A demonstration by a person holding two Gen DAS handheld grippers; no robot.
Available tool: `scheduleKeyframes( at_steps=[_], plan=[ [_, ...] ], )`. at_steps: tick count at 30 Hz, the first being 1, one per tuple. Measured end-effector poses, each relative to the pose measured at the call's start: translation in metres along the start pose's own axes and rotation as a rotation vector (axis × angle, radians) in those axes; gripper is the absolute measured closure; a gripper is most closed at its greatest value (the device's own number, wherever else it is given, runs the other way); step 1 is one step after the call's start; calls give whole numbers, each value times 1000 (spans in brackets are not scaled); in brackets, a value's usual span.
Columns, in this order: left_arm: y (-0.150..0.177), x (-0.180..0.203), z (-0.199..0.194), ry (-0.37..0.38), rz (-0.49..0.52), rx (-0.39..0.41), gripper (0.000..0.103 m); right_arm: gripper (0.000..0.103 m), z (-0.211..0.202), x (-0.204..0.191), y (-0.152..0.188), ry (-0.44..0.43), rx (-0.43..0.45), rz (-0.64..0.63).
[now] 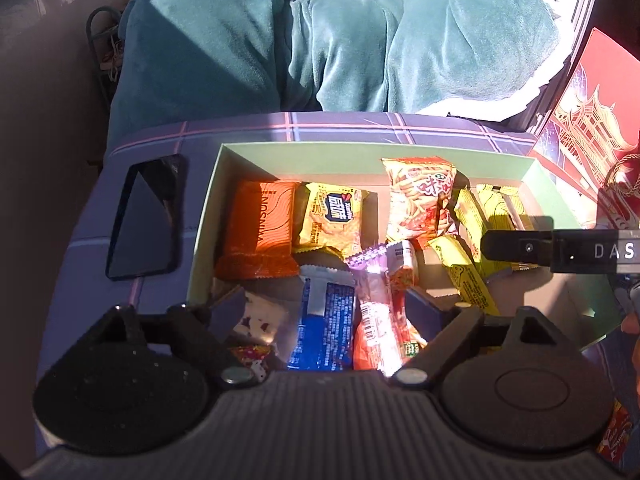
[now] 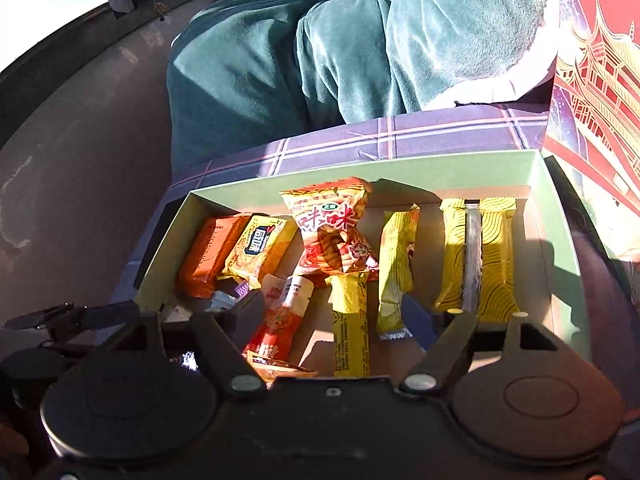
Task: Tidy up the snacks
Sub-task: 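Carry both snacks into the green box and open both grippers, then grasp the white jelly cup with the left gripper while the right grasps the red candy bag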
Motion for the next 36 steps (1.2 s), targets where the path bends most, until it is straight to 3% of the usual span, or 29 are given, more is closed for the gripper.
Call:
scheduleKeyframes(
  at_steps=[3, 10, 24, 36],
  plan=[
    [3, 0, -2, -2, -3, -6, 8, 8, -8, 6, 2, 7, 11, 22],
    [12, 13, -26, 33, -7, 15, 0, 2, -40, 17, 11, 13, 29, 55],
    [76, 50, -51, 58, 94, -45, 0, 0, -105, 51, 74, 53, 20, 115],
    [110, 72, -31, 18, 205, -82, 0, 0, -106, 89, 153, 131, -95, 235]
  ],
)
Point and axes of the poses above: each gripper's, at about its wrist camera, not at the fingertips, and z roughly the way its jaws point, x to its right, y to its underside, the point moved 5 cm from there along z, roughly the way its jaws point
